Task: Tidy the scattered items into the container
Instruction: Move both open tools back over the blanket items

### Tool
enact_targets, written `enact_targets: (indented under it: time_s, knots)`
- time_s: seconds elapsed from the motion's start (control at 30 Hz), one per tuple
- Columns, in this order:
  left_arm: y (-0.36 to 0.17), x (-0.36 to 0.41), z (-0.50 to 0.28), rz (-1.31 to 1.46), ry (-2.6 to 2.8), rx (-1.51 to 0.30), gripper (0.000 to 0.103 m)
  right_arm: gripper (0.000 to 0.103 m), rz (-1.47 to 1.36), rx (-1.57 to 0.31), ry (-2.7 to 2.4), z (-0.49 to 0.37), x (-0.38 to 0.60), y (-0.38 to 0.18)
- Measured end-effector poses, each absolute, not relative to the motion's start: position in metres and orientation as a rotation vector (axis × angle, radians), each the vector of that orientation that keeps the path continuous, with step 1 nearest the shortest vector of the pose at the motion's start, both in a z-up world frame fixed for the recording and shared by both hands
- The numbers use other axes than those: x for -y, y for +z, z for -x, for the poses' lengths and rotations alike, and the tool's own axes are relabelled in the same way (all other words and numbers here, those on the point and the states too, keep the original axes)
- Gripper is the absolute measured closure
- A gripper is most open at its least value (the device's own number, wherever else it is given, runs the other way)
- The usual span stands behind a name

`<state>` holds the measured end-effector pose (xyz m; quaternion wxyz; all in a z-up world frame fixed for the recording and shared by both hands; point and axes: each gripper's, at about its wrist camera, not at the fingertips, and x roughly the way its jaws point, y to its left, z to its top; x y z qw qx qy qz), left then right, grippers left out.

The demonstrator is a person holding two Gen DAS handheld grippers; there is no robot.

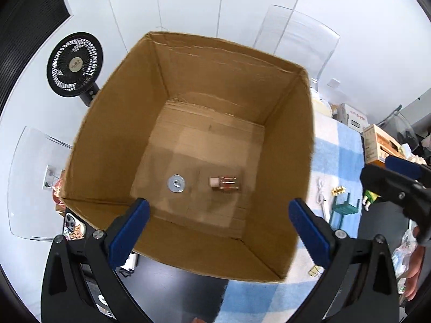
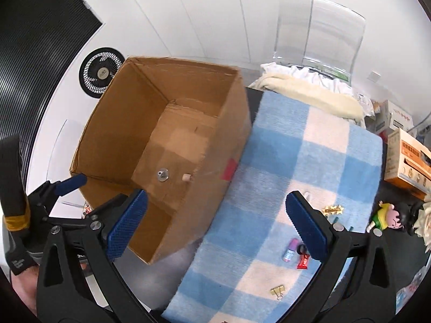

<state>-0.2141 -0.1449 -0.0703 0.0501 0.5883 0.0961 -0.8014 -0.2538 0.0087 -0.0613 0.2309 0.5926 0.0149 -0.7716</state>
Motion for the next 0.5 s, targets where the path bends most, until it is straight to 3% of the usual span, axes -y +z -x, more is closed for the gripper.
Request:
enact_targets:
  time_s: [0.5]
  knots:
    - [-0.068,0.1,0.215,-1.817,-2.493,-0.281,0.001,0.0,-1.649,0.026,-2.171,0.245,-0.068,-0.063]
